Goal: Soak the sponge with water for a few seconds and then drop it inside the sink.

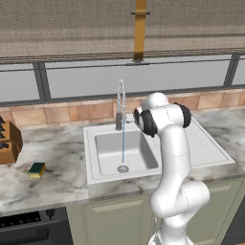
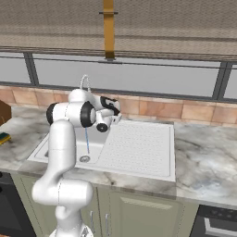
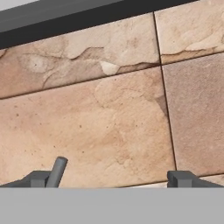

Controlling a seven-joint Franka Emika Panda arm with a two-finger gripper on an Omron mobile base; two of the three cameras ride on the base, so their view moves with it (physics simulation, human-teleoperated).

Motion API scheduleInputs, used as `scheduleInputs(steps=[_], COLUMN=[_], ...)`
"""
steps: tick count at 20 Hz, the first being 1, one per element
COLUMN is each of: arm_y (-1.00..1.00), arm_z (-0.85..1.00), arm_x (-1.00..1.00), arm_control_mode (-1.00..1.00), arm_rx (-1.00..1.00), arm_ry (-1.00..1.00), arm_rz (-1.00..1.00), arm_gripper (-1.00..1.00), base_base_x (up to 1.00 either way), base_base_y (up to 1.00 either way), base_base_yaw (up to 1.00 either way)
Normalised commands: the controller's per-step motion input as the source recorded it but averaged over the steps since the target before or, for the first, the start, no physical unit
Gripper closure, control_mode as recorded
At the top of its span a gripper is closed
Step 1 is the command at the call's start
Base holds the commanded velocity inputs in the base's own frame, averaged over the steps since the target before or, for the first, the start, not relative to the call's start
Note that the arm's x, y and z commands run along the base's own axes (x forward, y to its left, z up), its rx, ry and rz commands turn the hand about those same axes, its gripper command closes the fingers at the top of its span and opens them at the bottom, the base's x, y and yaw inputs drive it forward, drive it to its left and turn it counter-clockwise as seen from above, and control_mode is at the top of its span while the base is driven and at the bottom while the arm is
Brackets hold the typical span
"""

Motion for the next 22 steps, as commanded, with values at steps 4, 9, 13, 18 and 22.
scheduleInputs(steps=[4, 9, 13, 18, 22], arm_y=[-0.69, -0.79, -0.62, -0.49, -0.46], arm_z=[-0.11, -0.46, -0.03, 0.09, 0.24], arm_x=[-0.01, -0.1, -0.23, -0.39, -0.38], arm_control_mode=[-1.0, -1.0, -1.0, -1.0, -1.0], arm_rx=[0.01, 0.01, 0.05, 0.17, 0.17], arm_ry=[0.0, 0.0, 0.0, 0.0, 0.0], arm_rz=[-0.02, -0.04, -0.02, 0.0, -0.01], arm_gripper=[-1.0, -1.0, -1.0, -1.0, -1.0], base_base_x=[0.0, 0.0, 0.0, 0.0, 0.0], base_base_y=[0.0, 0.0, 0.0, 0.0, 0.0], base_base_yaw=[0.0, 0.0, 0.0, 0.0, 0.0])
